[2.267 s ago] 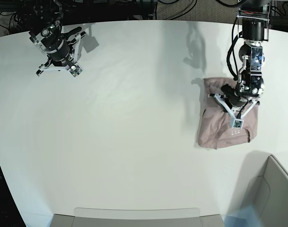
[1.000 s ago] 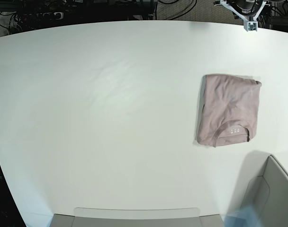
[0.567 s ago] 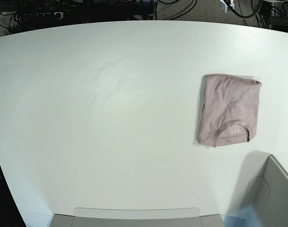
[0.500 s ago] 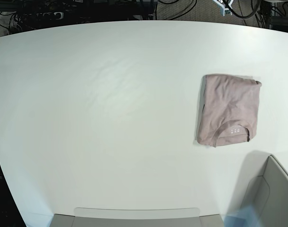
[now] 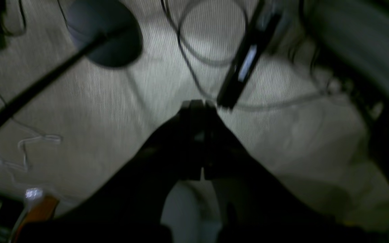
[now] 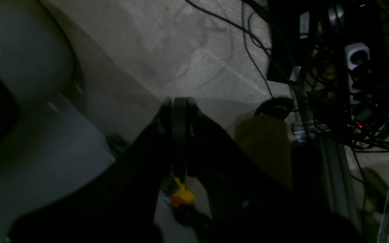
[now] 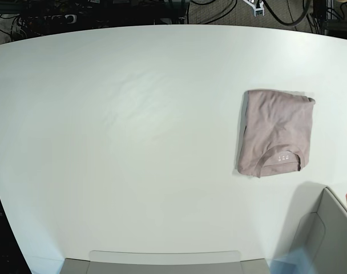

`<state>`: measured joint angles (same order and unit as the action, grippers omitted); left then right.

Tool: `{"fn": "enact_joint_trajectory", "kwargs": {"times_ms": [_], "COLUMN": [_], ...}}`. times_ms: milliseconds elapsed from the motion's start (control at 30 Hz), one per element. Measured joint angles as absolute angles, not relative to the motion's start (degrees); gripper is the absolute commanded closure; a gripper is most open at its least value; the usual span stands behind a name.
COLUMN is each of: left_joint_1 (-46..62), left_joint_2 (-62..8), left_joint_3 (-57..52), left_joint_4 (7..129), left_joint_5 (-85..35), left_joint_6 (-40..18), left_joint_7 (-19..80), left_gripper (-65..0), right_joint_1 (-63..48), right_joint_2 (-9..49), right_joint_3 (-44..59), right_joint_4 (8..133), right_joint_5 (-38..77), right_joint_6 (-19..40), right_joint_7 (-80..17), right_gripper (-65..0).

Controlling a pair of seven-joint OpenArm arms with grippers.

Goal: Fold the T-shirt properly

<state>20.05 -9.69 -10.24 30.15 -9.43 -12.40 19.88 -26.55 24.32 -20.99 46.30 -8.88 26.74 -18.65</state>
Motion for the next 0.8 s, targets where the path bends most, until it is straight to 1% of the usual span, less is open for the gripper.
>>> {"fn": "enact_joint_trajectory", "kwargs": {"times_ms": [100, 200, 333, 600, 800], "left_joint_1": [17.8, 16.71, 15.35, 13.28, 11.22], "left_joint_2": [-9.69, -9.72, -9.69, -9.54, -9.5], "left_joint_3": [-10.24, -10.24, -10.24, -10.28, -10.28], "left_joint_4": [23.68, 19.88, 16.47, 15.99, 15.94], "left_joint_5": [-9.43, -9.45, -9.43, -9.37, -9.41], "left_joint_6": [-12.6, -12.6, -12.6, -12.62, -12.62], "left_joint_7": [13.39, 9.85, 8.88, 9.13, 8.84], "left_gripper": [0.0, 0.0, 0.0, 0.0, 0.0], "right_joint_1": [-22.9, -19.81, -16.16, -11.77, -5.08], "right_joint_2": [23.22, 22.04, 20.53, 18.35, 14.48], "right_joint_3": [-21.02, -21.02, -21.04, -21.08, -21.06], "right_joint_4": [40.34, 35.68, 29.52, 21.26, 11.33], "right_joint_5": [-9.26, -9.3, -9.37, -9.61, -9.26], "right_joint_6": [26.55, 26.72, 26.74, 26.94, 26.74], "right_joint_7": [-19.03, -18.81, -18.35, -18.61, -18.11], "right_gripper": [0.0, 0.0, 0.0, 0.0, 0.0]}}
